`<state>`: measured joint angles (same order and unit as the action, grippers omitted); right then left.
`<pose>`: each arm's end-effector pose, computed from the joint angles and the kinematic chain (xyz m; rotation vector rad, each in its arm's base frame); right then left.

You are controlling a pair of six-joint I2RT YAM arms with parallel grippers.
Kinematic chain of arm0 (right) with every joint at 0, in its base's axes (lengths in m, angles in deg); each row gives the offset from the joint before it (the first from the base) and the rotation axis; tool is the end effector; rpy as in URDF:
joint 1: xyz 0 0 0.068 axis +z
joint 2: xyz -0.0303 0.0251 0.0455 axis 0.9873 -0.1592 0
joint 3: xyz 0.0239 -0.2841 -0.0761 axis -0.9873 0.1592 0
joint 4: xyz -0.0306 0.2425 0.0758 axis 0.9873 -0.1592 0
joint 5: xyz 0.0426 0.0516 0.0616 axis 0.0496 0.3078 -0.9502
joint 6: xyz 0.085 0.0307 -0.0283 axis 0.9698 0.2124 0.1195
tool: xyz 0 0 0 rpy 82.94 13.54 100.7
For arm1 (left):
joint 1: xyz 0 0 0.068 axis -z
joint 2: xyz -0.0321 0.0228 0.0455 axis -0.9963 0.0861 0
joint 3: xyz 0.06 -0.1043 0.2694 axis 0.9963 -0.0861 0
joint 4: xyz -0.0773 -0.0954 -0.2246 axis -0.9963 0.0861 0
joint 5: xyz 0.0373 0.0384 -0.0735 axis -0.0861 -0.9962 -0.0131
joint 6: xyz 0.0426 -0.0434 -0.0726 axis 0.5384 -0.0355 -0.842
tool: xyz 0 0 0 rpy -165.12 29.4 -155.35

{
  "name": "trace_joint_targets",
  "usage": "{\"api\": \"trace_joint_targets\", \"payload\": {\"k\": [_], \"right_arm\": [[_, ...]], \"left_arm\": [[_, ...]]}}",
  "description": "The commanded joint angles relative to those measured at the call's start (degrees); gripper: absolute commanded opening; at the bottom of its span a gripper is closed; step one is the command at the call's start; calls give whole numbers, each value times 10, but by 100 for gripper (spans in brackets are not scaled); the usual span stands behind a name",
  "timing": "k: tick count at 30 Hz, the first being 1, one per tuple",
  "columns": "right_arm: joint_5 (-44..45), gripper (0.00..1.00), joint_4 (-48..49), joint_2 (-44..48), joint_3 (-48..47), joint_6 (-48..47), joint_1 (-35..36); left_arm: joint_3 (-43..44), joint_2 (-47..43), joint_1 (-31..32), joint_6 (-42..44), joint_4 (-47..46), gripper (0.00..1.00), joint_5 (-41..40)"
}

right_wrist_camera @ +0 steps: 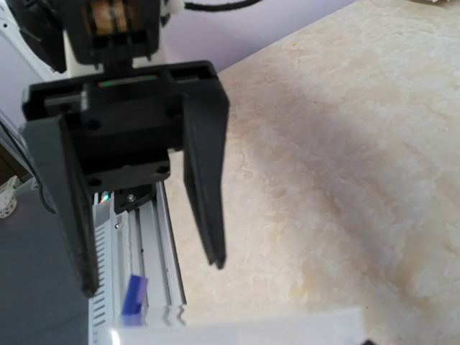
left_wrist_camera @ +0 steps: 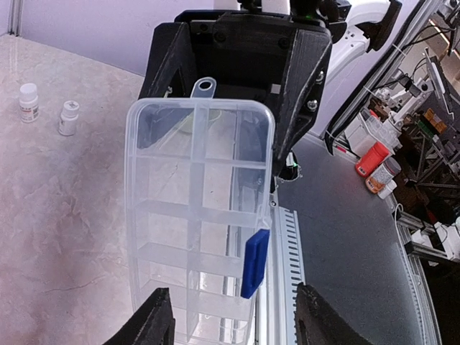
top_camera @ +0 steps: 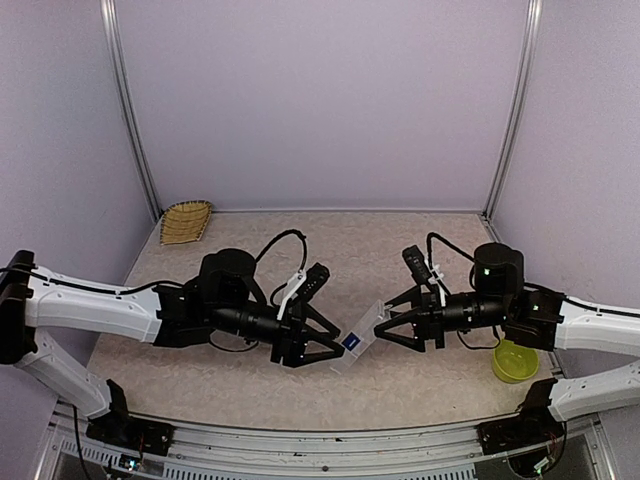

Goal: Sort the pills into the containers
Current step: Open the lid of the pill container.

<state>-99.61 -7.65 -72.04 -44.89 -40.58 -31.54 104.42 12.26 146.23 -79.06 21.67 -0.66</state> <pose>0.1258 0.2162 0.2717 -0.9361 1.8135 1.3095 0.1281 -0.3265 0.2574 1.2044 1.7383 -1.3823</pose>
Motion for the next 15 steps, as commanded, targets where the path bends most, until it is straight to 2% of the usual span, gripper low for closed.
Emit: {"api": "trace_joint_targets", "payload": {"k": [1,6,15], "right_arm": [[3,59,-3,-8,3,-1,-5],[-1,59,-3,-12,-1,-2,-5],[-6,59,-1,-22,-4,-4,-4]], "left_arm": [[27,13,2,9,-9,53,20],[41,27,2,12,-9,47,27],[61,47,2,14,-6,17,42]]}}
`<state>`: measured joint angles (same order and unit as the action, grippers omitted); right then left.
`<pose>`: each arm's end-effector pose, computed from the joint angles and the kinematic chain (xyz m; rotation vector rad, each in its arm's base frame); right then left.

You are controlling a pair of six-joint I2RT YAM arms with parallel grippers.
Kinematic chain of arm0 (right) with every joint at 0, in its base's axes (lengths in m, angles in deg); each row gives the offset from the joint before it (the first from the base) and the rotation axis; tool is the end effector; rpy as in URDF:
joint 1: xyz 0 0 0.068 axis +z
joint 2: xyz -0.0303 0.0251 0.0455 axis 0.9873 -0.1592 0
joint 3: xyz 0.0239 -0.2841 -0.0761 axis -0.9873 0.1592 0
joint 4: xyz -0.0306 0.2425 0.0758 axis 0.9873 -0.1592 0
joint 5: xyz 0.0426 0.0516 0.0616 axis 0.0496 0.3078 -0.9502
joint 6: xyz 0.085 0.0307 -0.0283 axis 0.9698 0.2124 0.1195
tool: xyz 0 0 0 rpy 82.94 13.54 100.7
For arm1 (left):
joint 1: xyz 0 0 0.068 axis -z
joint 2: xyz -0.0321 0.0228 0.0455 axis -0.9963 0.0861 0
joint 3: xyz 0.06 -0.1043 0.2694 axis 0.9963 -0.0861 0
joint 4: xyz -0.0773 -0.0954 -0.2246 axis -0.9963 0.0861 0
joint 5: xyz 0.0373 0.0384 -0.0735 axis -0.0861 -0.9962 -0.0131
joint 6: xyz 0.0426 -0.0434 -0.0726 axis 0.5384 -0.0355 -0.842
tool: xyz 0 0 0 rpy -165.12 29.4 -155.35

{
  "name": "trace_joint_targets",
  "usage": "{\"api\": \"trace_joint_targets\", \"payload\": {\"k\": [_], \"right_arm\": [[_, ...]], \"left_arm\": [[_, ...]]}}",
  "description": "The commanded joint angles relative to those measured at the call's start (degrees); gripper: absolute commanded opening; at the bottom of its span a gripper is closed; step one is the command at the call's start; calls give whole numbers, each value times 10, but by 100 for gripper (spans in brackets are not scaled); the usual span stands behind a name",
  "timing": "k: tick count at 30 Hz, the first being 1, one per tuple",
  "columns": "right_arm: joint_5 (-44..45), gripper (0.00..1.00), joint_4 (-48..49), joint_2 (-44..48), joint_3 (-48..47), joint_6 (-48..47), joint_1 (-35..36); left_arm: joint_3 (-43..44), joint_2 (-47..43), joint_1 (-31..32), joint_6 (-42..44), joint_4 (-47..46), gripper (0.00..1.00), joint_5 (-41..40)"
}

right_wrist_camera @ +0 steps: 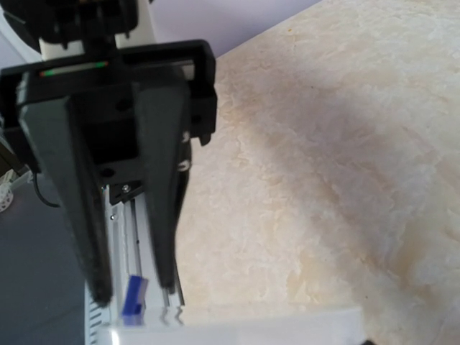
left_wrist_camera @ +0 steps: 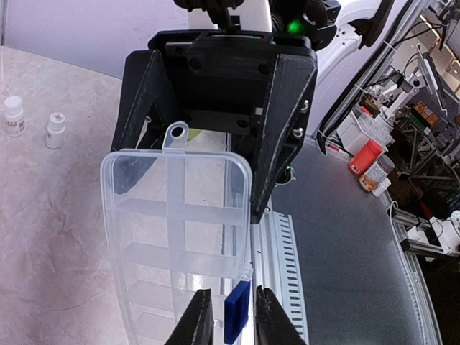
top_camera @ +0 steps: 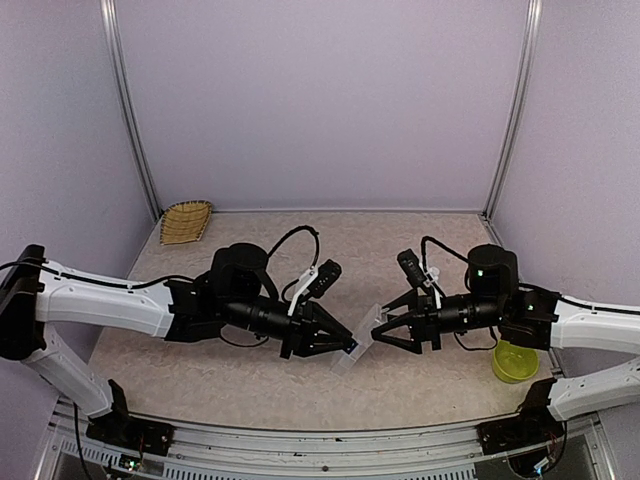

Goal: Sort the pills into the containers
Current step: Open the lid of the pill container.

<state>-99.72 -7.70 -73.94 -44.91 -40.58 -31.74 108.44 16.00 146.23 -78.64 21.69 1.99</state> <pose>0.1297 0.2196 0.2642 -0.9366 1.8514 1.3039 0.1335 -0.3432 0.2618 1.2431 1.7126 -1.4202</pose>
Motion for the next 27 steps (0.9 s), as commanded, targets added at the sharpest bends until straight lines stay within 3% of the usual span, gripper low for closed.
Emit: {"api": "trace_joint_targets", "payload": {"k": [1,11,14,22,27], "right_arm": [[-4,58,-1,-3,-3,-4,-2],[6,59,-5,4,-1,-6,-3],[8,59,-4,6,0,-6,-4],[9,61,-2,3,1,-5,-4],[14,88,-15,8,0,-12,-4]], "left_arm": [[21,10,2,11,-7,14,16],[12,7,2,11,-6,8,20],[9,5,2,9,-8,0,24],[13,5,2,6,-4,0,15],[27,6,2,12,28,0,-27]]}}
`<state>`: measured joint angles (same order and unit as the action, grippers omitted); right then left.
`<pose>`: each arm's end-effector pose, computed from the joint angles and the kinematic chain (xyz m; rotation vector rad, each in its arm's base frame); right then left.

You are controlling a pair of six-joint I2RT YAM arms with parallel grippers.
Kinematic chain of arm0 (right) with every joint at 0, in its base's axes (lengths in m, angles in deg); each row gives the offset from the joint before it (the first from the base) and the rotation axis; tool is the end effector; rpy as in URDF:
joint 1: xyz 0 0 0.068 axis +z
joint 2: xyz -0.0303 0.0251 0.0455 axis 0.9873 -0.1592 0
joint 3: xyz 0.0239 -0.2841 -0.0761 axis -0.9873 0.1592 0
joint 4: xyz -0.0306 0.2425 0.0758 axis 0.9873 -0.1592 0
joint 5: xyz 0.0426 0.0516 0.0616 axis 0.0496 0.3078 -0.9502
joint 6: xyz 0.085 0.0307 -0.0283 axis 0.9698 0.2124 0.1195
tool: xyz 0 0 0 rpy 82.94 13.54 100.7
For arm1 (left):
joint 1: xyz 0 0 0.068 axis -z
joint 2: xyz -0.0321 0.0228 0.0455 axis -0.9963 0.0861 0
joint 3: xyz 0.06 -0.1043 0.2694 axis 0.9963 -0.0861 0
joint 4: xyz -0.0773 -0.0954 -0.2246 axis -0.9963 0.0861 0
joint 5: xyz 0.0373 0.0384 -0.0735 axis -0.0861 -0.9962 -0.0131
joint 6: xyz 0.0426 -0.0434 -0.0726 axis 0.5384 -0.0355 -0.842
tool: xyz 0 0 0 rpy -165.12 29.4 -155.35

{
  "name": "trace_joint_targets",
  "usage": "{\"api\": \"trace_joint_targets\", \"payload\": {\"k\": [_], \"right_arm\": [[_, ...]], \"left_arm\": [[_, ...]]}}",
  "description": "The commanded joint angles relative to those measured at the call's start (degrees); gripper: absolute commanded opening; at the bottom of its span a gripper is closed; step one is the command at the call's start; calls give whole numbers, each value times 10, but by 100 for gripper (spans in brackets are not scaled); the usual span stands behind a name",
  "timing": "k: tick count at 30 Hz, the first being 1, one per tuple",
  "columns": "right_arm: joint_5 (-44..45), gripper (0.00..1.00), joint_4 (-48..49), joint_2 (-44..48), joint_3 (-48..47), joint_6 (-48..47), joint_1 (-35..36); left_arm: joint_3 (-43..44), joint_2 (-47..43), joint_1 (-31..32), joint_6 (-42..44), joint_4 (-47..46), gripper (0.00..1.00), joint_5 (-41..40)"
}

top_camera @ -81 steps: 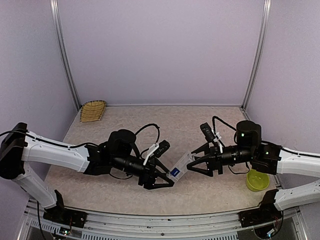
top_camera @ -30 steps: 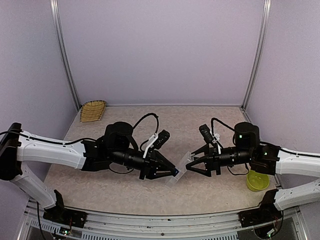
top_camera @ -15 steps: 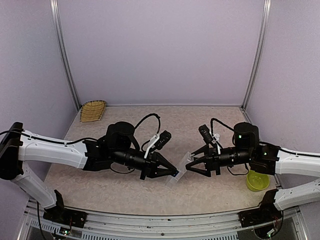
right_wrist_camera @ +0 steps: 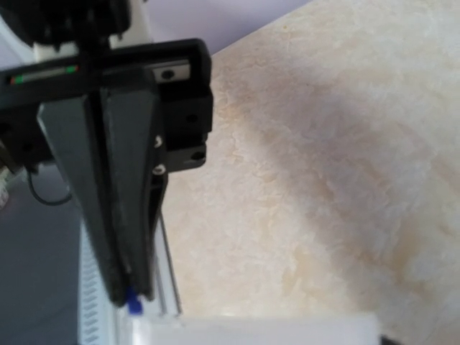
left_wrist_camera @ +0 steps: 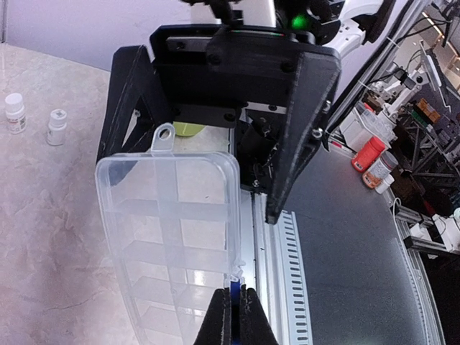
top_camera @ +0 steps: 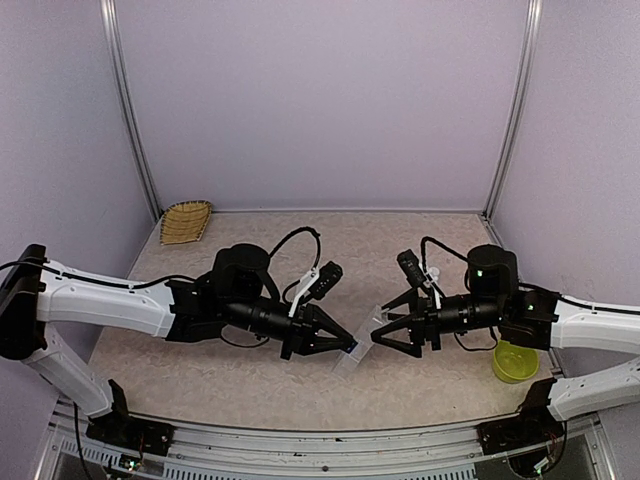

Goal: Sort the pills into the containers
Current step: Open the lid of the pill container.

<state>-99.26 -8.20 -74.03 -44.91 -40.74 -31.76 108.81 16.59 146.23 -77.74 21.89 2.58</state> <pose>0.1303 0.2193 0.2625 -0.9332 1.8627 1.2930 0.1337 -0.3451 0.2603 1.2631 1.7039 -1.4190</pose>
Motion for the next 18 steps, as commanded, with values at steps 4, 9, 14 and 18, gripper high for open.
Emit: {"api": "trace_joint_targets", "payload": {"k": [4,9,14,18], "right_arm": [[23,100,-31,20,-1,-20,-3],[37,100,-59,34,-5,-32,-6],[72,100,-120,33,-28,-36,-18],[67,100,-159,23,-41,-24,-39]], "left_arm": [[30,-4,0,10,50,0,-54],[33,-9,-1,15,63,0,-58],[36,-14,-1,19,75,0,-55],[35,-21,-1,23,84,0,-59]]}}
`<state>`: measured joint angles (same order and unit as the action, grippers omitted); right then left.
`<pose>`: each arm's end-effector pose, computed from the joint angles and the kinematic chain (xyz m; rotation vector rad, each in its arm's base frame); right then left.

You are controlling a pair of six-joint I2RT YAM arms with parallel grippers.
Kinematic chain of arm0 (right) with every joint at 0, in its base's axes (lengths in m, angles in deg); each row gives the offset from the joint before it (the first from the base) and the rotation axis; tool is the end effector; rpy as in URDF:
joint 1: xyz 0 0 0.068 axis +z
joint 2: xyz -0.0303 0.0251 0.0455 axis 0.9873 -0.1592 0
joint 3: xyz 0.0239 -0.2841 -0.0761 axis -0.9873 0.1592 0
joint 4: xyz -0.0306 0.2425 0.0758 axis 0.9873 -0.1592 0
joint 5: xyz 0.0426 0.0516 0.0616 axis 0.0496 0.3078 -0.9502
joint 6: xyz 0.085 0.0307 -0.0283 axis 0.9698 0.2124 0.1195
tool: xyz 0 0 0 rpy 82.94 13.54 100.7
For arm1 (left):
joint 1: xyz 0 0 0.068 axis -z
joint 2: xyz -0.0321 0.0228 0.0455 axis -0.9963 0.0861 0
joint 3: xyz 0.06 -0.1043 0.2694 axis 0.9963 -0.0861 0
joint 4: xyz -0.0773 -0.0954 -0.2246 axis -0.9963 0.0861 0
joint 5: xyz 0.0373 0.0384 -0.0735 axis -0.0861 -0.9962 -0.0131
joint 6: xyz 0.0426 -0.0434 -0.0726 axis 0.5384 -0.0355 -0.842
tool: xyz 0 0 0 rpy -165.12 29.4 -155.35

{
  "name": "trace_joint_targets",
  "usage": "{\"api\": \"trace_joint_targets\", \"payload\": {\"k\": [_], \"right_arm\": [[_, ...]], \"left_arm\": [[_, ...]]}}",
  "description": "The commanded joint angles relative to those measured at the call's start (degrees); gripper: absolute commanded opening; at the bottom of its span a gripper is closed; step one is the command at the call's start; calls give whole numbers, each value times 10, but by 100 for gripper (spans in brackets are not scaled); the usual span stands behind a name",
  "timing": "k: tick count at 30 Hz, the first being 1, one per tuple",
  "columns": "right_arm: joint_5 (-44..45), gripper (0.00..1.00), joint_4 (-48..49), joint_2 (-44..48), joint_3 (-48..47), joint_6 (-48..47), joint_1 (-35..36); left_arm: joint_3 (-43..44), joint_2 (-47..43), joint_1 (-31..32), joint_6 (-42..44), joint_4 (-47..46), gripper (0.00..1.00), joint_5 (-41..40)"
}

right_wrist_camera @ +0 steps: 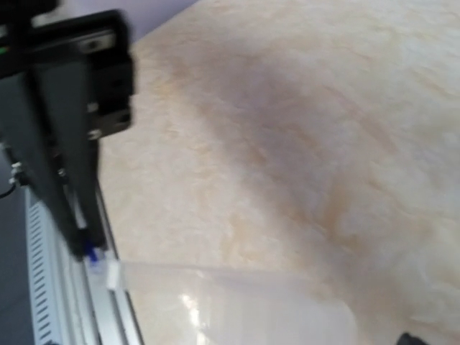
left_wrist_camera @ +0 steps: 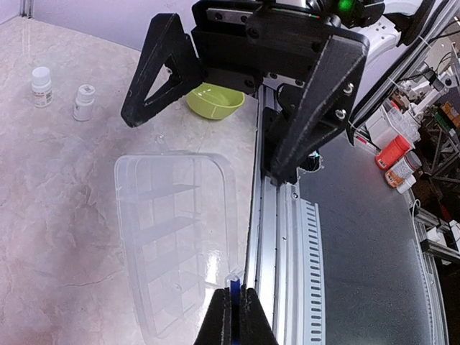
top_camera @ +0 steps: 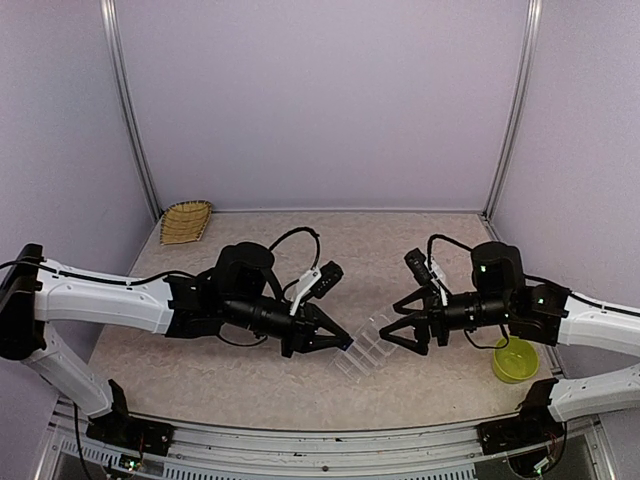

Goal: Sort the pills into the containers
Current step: Open the lid of the pill container, then pass from the left arm to the right

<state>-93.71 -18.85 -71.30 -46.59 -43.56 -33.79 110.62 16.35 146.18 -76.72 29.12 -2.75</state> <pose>0.1358 0.2016 0.2573 -0.8773 1.9761 1.1317 0.1404 -0.3427 0.2546 1.2295 1.8177 -1.3025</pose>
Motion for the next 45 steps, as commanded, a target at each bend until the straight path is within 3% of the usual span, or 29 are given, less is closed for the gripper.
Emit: {"api": "trace_joint_targets", "payload": {"k": [1,10,21,27,34,40,45], "right_arm": [[9,100,-55,-8,-25,8,-22],[-47,100,-52,-54,-25,1,-49],[-159,86,-39,-146,-41,3,-50],[-174,78,-37,-166,-47,8,-49],[-193,60,-15,-172,-41,12,-49],[-200,22,-12,-181,-43,10,-49],[-201,18,-11,-183,-46,11,-50]], "left_arm": [[16,-21,0,15,13,0,-6],[15,-29,3,24,30,0,6],[11,-30,6,26,29,0,15],[12,-27,6,28,28,0,17],[12,-25,6,28,24,0,18],[14,-17,6,27,22,0,20],[19,-10,6,26,21,0,23]]}}
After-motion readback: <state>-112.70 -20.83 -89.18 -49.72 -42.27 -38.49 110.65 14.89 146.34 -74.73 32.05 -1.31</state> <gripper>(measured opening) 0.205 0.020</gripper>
